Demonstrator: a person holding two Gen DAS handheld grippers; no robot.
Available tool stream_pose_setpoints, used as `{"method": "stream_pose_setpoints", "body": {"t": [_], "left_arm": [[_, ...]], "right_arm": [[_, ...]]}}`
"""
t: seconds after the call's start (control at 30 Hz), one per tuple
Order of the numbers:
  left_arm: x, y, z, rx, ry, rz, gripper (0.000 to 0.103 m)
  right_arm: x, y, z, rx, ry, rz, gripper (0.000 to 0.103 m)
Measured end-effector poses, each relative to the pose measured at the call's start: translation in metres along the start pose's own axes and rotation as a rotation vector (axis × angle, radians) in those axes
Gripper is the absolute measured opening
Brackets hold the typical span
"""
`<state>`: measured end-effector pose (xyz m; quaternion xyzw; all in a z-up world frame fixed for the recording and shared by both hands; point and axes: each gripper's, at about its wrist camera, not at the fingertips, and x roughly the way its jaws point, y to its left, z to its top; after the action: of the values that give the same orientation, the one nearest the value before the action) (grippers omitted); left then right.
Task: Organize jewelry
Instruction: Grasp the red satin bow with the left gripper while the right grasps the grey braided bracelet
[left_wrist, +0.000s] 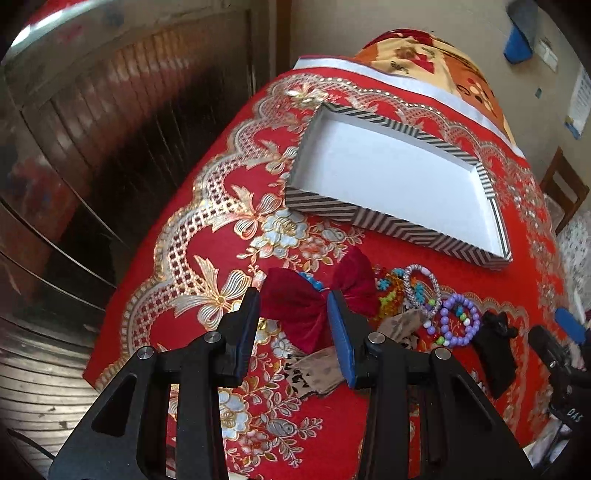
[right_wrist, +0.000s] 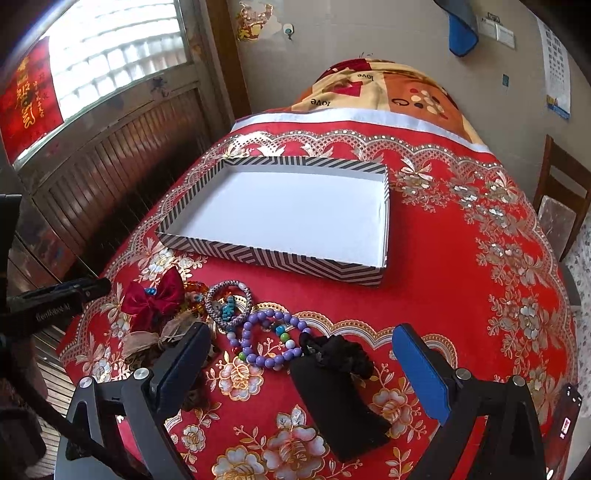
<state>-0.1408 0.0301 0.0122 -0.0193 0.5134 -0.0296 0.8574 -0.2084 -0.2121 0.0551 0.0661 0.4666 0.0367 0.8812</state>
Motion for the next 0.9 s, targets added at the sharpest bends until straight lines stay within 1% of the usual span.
{"method": "stream_pose_setpoints", "body": {"t": [0.13, 0.27, 0.33, 0.37, 0.47, 0.53, 0.67, 0.87, 0.9], "left_arm": [[0.007, 0.011, 0.005, -0.036, 0.044, -0.044, 0.037], [0.013, 0.006, 0.006, 0.002, 0.067, -0.077, 0.038], [0.019, 0.0, 0.006, 0.03, 0.088, -0.102, 0.041], [0.022, -0.003, 0.006, 0.041, 0.097, -0.112, 0.041], [0.032, -0.008, 0.006, 0.069, 0.123, -0.133, 0.041], [0.038, -0.011, 0.007, 0.094, 0.137, -0.147, 0.043], [0.049, -0.015, 0.009, 0.139, 0.153, -0.156, 0.043], [0.068, -0.02, 0.012, 0.2, 0.203, -0.179, 0.043], [0.07, -0.021, 0.011, 0.212, 0.209, -0.178, 0.043]], "right_arm": [[0.002, -0.007, 0.001, 0.013, 0.006, 0.005, 0.097], [0.007, -0.019, 0.002, 0.039, 0.021, 0.025, 0.09], [0.012, -0.02, 0.002, 0.048, 0.037, 0.044, 0.083], [0.017, -0.019, 0.003, 0.044, 0.048, 0.065, 0.081], [0.032, -0.01, 0.007, 0.015, 0.071, 0.098, 0.071], [0.045, -0.001, 0.011, -0.02, 0.094, 0.122, 0.061], [0.073, 0.013, 0.02, -0.072, 0.135, 0.153, 0.06], [0.108, 0.026, 0.026, -0.114, 0.202, 0.173, 0.057], [0.114, 0.027, 0.027, -0.12, 0.21, 0.176, 0.054]]}}
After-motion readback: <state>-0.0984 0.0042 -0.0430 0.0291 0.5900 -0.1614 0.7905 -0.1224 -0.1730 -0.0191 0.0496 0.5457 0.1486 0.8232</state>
